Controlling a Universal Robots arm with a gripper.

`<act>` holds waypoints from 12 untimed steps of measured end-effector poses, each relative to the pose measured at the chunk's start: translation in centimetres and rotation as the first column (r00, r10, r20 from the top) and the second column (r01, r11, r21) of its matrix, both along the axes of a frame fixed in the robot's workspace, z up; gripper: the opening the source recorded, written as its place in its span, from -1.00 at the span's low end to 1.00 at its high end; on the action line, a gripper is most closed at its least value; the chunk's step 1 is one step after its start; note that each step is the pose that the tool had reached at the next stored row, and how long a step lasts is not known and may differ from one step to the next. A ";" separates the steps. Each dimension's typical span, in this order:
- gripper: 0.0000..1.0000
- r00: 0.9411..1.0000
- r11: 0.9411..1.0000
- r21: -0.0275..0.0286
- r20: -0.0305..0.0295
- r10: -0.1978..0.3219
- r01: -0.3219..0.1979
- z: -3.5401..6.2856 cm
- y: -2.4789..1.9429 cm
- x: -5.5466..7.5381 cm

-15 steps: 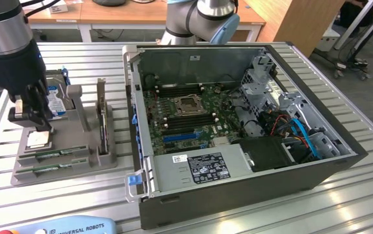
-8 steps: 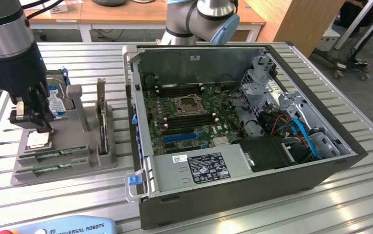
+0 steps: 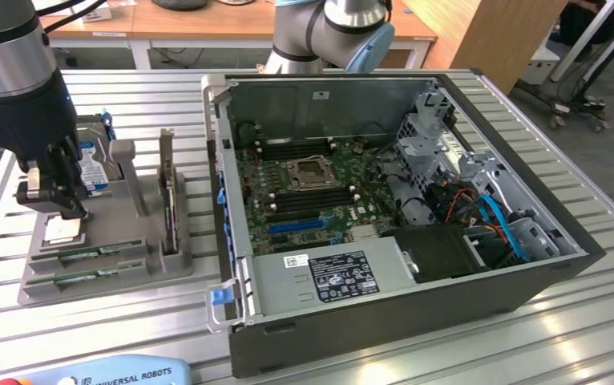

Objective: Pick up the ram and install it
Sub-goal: 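Pick up the ram and move it above insertion slot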

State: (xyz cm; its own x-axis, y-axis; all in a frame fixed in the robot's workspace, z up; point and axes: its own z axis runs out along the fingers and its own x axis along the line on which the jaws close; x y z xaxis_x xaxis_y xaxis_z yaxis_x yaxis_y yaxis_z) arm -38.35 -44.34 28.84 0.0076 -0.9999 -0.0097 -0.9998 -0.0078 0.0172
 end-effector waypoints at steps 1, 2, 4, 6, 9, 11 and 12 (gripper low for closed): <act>-0.29 1.000 1.000 0.000 0.000 0.000 0.000 -0.01 -0.01 0.0; -0.29 1.000 1.000 0.000 0.000 0.000 0.000 -0.01 -0.02 0.0; -0.29 1.000 1.000 0.000 0.000 0.000 0.000 0.00 -0.07 0.0; -0.29 1.000 1.000 0.000 0.000 0.000 0.000 0.00 -0.16 0.0; -0.29 1.000 1.000 0.000 0.000 0.000 0.000 0.00 -0.38 0.0; -0.29 1.000 1.000 0.000 0.000 0.000 0.000 0.00 -0.57 0.0; -0.29 1.000 1.000 0.000 0.000 0.000 0.000 0.00 -0.67 0.0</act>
